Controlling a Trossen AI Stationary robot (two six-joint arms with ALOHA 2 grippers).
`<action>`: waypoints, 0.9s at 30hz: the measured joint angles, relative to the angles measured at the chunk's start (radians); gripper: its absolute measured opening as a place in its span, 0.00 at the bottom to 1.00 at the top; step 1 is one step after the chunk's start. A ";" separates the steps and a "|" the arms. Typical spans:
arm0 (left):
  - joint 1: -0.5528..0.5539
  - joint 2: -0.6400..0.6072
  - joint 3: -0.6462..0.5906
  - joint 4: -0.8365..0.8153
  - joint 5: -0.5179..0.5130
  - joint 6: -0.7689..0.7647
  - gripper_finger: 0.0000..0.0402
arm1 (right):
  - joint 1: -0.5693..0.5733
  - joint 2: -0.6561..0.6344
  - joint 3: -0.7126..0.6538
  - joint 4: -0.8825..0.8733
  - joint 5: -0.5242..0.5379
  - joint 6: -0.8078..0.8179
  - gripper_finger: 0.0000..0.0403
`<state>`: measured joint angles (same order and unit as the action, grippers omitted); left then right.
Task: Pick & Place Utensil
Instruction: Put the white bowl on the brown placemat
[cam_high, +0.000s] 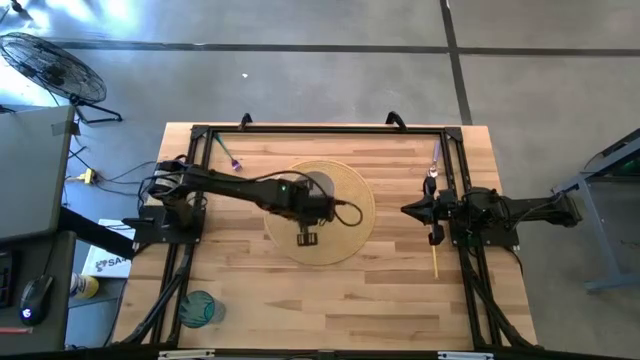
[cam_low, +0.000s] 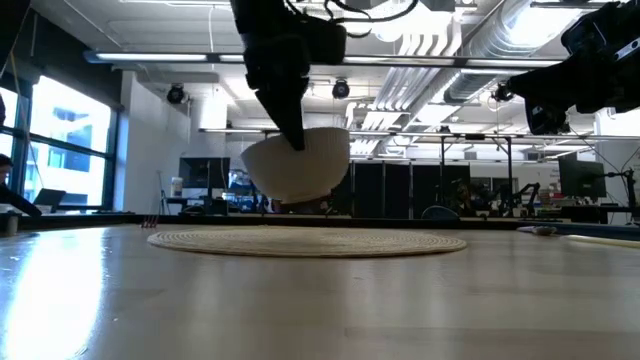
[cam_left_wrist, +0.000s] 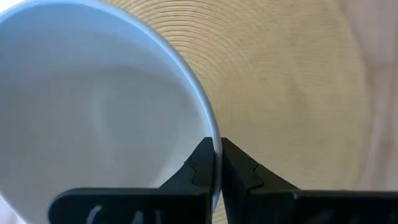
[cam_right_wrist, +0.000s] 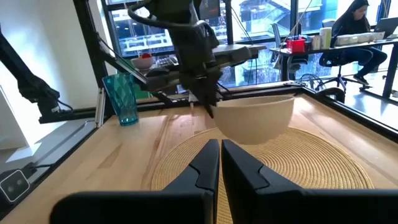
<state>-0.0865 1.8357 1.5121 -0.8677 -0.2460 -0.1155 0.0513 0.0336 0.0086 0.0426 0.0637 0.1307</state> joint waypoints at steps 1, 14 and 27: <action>0.002 0.007 0.000 0.007 0.000 0.010 0.01 | 0.000 0.000 0.000 0.000 0.000 0.000 0.03; 0.001 0.074 0.000 0.043 0.003 0.048 0.01 | 0.000 0.009 0.000 0.001 0.000 0.000 0.03; 0.001 0.127 0.000 0.062 -0.011 0.061 0.01 | 0.000 0.028 0.000 0.000 0.000 0.000 0.03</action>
<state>-0.0856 1.9629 1.5120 -0.8055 -0.2565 -0.0544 0.0513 0.0617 0.0086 0.0424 0.0638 0.1307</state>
